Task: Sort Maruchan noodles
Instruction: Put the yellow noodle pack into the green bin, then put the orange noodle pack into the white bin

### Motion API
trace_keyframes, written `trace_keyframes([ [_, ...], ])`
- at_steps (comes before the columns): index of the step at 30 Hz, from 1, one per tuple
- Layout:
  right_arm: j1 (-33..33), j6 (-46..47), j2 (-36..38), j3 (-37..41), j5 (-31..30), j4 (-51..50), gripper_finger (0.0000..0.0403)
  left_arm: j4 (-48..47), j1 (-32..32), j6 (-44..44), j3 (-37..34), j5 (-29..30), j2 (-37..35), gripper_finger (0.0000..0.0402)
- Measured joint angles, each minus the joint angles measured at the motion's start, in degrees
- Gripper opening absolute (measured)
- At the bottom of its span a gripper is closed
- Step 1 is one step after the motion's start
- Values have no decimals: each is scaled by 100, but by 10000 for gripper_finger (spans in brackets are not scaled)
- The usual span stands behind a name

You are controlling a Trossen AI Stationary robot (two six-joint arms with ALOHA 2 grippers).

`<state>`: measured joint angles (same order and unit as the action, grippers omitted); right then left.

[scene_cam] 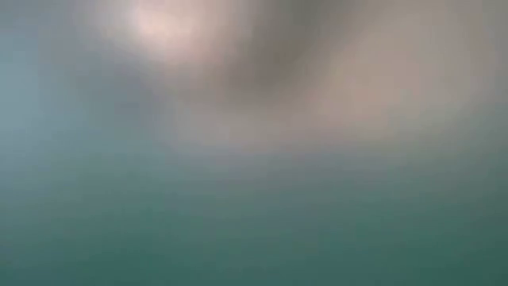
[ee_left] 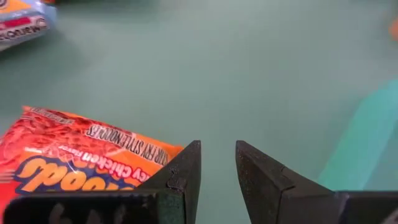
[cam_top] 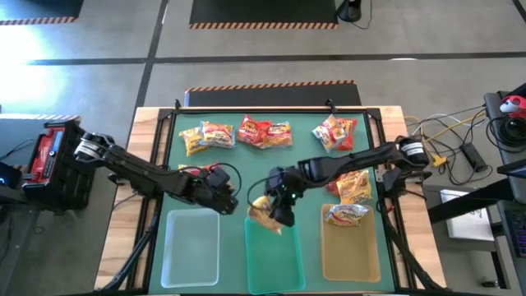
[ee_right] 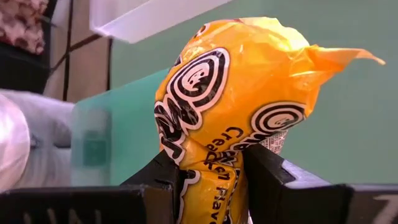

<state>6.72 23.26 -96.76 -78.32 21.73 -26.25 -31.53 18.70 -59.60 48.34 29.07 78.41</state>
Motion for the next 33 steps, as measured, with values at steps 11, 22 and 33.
trace_keyframes([
  [11,453,-1373,-256,0,-69,-347,106,764,319,139,39,-615,-718,84],
  [22,654,-1503,-358,0,-980,-579,136,1246,670,-562,44,-929,-889,84],
  [33,636,-1031,-318,-11,-981,-623,202,1315,761,-391,42,-1173,-865,84],
])
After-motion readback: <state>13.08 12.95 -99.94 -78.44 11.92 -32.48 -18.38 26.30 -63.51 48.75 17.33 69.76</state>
